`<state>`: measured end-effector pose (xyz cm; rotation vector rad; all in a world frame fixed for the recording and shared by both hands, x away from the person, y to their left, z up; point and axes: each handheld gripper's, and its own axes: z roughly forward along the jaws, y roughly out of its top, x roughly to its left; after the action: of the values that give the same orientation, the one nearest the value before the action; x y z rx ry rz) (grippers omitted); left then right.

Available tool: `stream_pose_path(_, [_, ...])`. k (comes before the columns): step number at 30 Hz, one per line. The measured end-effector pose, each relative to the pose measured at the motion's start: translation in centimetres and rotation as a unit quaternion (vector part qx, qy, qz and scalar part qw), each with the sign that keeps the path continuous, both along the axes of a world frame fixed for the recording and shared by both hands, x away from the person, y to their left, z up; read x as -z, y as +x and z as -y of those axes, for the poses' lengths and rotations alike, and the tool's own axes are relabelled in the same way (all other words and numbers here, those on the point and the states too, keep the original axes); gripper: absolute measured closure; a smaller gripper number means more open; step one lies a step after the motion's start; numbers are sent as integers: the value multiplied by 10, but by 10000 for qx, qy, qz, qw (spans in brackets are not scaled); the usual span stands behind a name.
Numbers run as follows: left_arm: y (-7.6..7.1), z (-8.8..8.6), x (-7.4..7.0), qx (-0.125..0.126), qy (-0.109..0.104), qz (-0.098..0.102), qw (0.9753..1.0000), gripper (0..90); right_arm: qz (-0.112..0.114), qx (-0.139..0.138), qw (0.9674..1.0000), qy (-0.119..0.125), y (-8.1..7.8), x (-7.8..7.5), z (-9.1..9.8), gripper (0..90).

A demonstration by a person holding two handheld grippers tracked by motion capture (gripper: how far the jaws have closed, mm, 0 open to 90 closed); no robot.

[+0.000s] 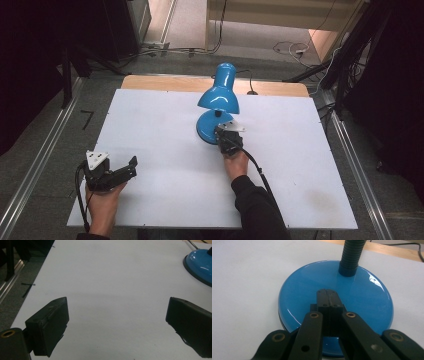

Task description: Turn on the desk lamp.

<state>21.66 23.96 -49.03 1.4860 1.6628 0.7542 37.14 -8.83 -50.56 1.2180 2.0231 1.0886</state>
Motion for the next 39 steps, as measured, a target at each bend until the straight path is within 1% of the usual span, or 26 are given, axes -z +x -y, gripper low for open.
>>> stream_pose_path(1, [0, 0, 0, -4, 2, 4, 10000, 54, -45, -31, 10000, 17, 0, 0, 0, 887])
stream_pose_path(2, [0, 0, -1, 8, 14, 26, 10000, 55, -48, -120, 9999, -33, -2, 0, -1, 887])
stream_pose_path(3, [-1, 0, -1, 2, 30, 46, 10000, 55, -10, -152, 9998, -106, -4, 0, -2, 887])
stream_pose_path(4, [-1, 0, -2, 3, 43, 41, 10000, 55, 6, -147, 9998, -96, -4, 0, -2, 887])
stream_pose_path(6, [0, 0, -1, -8, 10, 32, 10000, 55, -57, -118, 9999, 12, -2, 0, 0, 887])
stream_pose_path(9, [0, -1, -1, -10, 6, 50, 10000, 55, -108, -147, 9998, 39, -2, -1, 1, 886])
stream_pose_path(13, [1, -1, 0, -9, -27, 35, 10000, 55, -146, -328, 9993, 72, -2, -2, 3, 884])
stream_pose_path(15, [2, -1, 1, 30, -37, 0, 10000, 55, -281, -497, 9981, 208, -2, -3, 5, 883])
stream_pose_path(16, [3, -1, 1, 25, -39, -6, 10000, 55, -312, -523, 9979, 239, -2, -4, 7, 882])
stream_pose_path(18, [3, 0, 0, 9, -46, 27, 10000, 55, -375, -520, 9973, 344, -1, -4, 9, 883])
stream_pose_path(19, [3, 0, 0, 15, -51, 31, 10000, 55, -433, -519, 9966, 461, -1, -5, 11, 882])
stream_pose_path(22, [5, 0, 1, 8, -28, -21, 10000, 55, -452, -508, 9963, 524, -1, -7, 14, 880])
stream_pose_path(23, [4, 0, 1, 1, -26, 3, 10000, 55, -460, -495, 9961, 560, -1, -7, 15, 869])
stream_pose_path(24, [3, 0, 0, 0, -31, 36, 10000, 55, -474, -503, 9959, 585, -2, -8, 16, 757])
stream_pose_path(26, [2, -1, -1, -15, -27, 76, 10000, 55, -603, -496, 9950, 627, -2, -9, 18, 607])
stream_pose_path(27, [4, -1, 0, -10, -39, 48, 10000, 55, -656, -511, 9944, 660, -2, -10, 19, 565])
stream_pose_path(29, [7, 0, 2, 5, -46, -45, 10000, 55, -627, -484, 9945, 681, -2, -14, 22, 460])
stream_pose_path(30, [6, 0, 2, 11, -13, -63, 10000, 54, -622, -468, 9945, 704, -2, -15, 24, 421])
stream_pose_path(31, [4, 0, 1, 7, -6, -24, 10000, 54, -656, -471, 9939, 745, -1, -16, 26, 380])
stream_pose_path(33, [0, -1, -2, -6, 13, 79, 10000, 55, -673, -488, 9938, 732, -1, -19, 29, 341])
stream_pose_path(34, [0, -1, -2, -27, 37, 98, 9999, 55, -656, -484, 9940, 724, -1, -20, 31, 322])
stream_pose_path(35, [0, -2, -2, -48, -3, 87, 10000, 55, -657, -480, 9938, 764, -2, -21, 33, 302])
stream_pose_path(36, [3, -3, 1, -40, -92, 42, 9999, 55, -711, -465, 9930, 822, -2, -22, 35, 292])
stream_pose_path(37, [6, -3, 3, -28, -136, -59, 9999, 55, -754, -491, 9924, 843, -2, -23, 36, 284])
stream_pose_path(38, [8, -2, 5, -28, -147, -123, 9998, 54, -720, -512, 9929, 801, -3, -26, 38, 271])
stream_pose_path(39, [8, -2, 5, -31, -138, -130, 9998, 53, -691, -518, 9933, 772, -4, -29, 39, 257])
